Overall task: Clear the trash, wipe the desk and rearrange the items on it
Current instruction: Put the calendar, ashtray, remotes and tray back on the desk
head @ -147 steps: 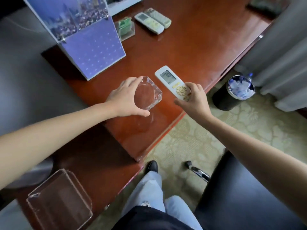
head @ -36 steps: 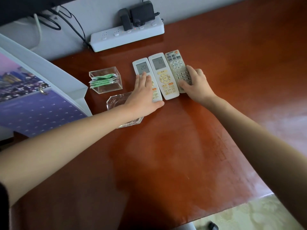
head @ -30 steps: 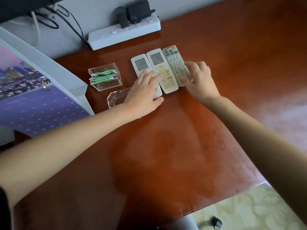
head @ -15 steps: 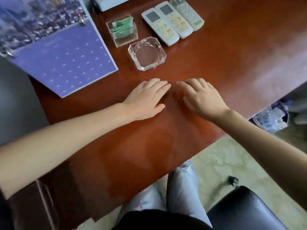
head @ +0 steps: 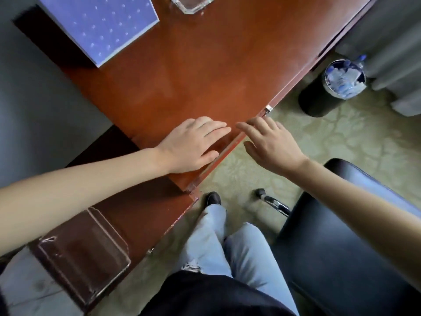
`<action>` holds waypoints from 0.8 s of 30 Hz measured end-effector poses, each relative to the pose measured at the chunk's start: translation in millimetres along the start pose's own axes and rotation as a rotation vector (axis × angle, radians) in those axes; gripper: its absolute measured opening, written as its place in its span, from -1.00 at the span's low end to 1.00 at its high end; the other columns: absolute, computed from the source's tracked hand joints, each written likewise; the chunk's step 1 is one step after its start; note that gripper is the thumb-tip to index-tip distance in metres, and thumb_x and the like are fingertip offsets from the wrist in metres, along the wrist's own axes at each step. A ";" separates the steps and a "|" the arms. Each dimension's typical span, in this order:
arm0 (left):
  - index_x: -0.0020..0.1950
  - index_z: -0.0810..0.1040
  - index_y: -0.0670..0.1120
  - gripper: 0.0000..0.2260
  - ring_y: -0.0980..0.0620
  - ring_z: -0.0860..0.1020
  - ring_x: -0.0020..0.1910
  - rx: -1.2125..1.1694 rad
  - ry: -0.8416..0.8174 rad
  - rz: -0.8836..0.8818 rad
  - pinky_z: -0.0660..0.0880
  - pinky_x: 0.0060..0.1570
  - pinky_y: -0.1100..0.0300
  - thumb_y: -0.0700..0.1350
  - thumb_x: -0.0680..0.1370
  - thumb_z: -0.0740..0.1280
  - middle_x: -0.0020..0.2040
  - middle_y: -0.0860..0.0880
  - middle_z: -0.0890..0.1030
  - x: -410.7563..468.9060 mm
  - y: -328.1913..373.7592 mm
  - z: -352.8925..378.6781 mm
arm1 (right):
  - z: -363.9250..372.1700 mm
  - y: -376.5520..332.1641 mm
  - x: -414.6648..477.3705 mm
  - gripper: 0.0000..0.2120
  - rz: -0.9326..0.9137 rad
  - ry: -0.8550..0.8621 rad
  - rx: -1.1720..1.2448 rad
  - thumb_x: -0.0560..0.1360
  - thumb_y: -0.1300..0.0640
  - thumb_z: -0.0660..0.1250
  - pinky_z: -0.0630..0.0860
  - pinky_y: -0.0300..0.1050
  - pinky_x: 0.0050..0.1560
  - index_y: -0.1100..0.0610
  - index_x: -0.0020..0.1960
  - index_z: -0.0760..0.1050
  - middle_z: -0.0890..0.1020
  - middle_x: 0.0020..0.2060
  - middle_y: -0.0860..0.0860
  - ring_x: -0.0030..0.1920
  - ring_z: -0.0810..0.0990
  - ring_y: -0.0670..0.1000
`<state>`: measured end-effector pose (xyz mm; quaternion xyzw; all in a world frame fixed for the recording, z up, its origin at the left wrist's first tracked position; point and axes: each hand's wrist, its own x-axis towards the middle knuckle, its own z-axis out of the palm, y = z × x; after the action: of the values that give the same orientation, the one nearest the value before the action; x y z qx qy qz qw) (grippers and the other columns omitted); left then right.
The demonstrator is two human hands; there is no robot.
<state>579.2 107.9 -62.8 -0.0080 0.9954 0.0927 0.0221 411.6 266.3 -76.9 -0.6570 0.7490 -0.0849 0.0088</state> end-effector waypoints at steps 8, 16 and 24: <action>0.35 0.41 -0.18 -0.51 -0.12 0.47 0.17 0.033 0.009 -0.002 0.48 0.03 -0.01 0.04 0.50 0.14 0.27 -0.12 0.51 -137.7 38.9 35.7 | 22.7 -103.0 -68.8 -0.56 0.016 -0.014 0.088 0.51 0.02 0.09 0.50 0.01 -0.17 0.18 0.32 0.39 0.54 0.00 0.16 -0.07 0.50 0.19; 0.37 0.38 -0.19 -0.47 -0.20 0.49 0.14 0.054 -0.120 -0.131 0.48 -0.03 -0.05 0.06 0.48 0.11 0.29 -0.19 0.48 -298.7 45.9 91.0 | 83.9 -243.9 -120.7 -0.55 0.003 -0.095 0.086 0.51 0.04 0.12 0.50 0.02 -0.27 0.17 0.36 0.35 0.52 0.05 0.18 -0.01 0.50 0.21; 0.41 0.33 -0.15 -0.44 -0.18 0.43 0.24 0.054 -0.209 -0.267 0.43 0.10 -0.08 0.09 0.49 0.04 0.37 -0.15 0.42 -410.3 -29.8 137.4 | 158.2 -361.1 -91.1 -0.59 0.013 -0.145 0.140 0.45 0.14 0.33 0.52 -0.01 -0.25 0.16 0.28 0.41 0.53 -0.08 0.12 -0.14 0.51 0.17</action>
<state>995.5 108.8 -184.5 -0.1299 0.9799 0.0627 0.1379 798.6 293.8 -191.7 -0.6544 0.7429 -0.0893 0.1093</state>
